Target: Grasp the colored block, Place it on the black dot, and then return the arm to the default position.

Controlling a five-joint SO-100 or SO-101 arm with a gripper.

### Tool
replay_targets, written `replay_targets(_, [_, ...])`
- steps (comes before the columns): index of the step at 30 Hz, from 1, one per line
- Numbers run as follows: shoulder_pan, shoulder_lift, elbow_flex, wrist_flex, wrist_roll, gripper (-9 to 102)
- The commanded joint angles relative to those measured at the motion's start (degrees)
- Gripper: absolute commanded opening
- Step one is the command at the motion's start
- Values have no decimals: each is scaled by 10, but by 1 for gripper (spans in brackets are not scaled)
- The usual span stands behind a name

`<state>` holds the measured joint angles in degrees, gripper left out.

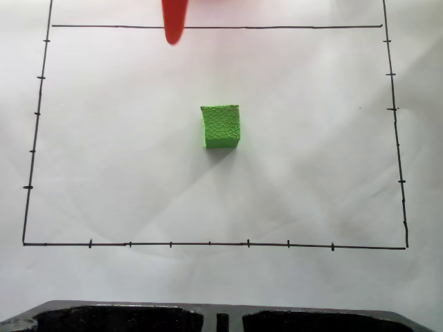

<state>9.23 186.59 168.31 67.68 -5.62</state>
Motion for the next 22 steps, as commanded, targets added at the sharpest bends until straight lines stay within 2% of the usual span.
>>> replay_targets(1, [-6, 5, 16, -27, 14, 0])
replay_targets(22, [-19, 6, 21, -44, 29, 0])
